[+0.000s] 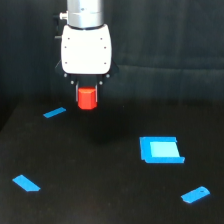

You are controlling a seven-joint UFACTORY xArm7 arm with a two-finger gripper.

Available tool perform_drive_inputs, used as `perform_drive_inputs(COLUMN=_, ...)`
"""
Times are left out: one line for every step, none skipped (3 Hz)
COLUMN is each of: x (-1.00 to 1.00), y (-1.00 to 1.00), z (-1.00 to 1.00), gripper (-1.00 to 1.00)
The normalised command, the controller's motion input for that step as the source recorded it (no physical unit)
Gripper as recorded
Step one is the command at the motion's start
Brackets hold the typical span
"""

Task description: Pick up the red object from the table

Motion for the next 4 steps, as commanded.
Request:
perform_drive_inputs(x=0.13, y=-0.07, z=0.10, gripper=-0.99)
perform_drive_inputs(x=0.01, y=-0.01, z=0.05, gripper=-1.00)
perform_drive_inputs(x=0.02, y=0.02, z=0.19, gripper=-1.00)
perform_drive_inputs(x=-0.02, y=-0.02, z=0.16, gripper=-0.90)
